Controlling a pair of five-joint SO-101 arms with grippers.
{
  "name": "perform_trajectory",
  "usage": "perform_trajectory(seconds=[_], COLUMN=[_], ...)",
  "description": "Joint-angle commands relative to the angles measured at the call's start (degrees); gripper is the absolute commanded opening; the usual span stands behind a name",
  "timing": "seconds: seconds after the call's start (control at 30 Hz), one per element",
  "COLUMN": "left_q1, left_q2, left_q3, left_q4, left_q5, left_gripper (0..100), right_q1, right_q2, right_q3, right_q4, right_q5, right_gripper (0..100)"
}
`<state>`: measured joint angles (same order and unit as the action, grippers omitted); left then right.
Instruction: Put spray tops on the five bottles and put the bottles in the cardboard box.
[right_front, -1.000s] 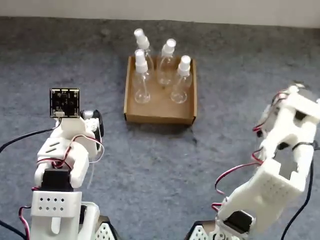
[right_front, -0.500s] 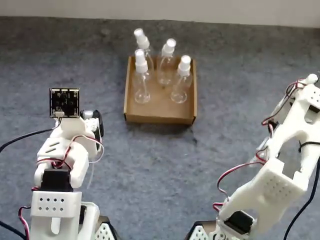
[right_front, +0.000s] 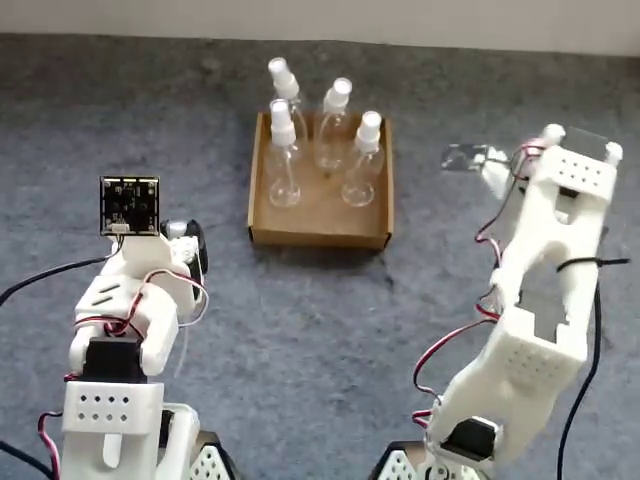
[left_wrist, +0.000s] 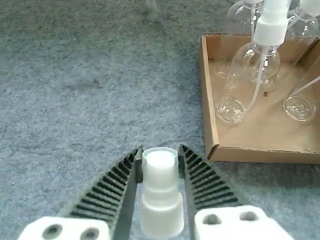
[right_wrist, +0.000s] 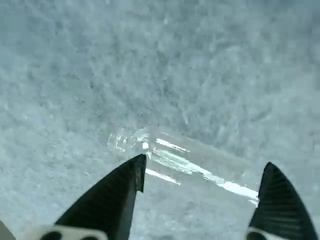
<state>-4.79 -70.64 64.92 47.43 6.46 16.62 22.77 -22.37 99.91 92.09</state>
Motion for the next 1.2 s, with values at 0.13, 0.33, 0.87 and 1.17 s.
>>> perform_trajectory(seconds=[0.13, 0.33, 0.87, 1.17], left_q1=[-0.5, -0.6, -3.6, -3.6], left_q2=[0.2, 0.2, -0.2, -0.1], left_q3=[-2.2, -2.2, -2.7, -2.5], left_q4=[-1.2, -1.2, -1.2, -1.2], left_q5=[-0.3, -0.3, -0.1, 0.0], left_gripper=[0, 0, 0, 0], right_q1=[4.3, 10.2, 7.7, 8.0], right_q2=[-1.2, -0.9, -0.9, -1.2], right_q3=[2.4, 5.0, 23.3, 23.6], right_q4=[1.0, 0.9, -23.3, -27.8], right_q5=[22.1, 32.9, 13.0, -50.1], right_gripper=[31.1, 31.1, 31.0, 11.9])
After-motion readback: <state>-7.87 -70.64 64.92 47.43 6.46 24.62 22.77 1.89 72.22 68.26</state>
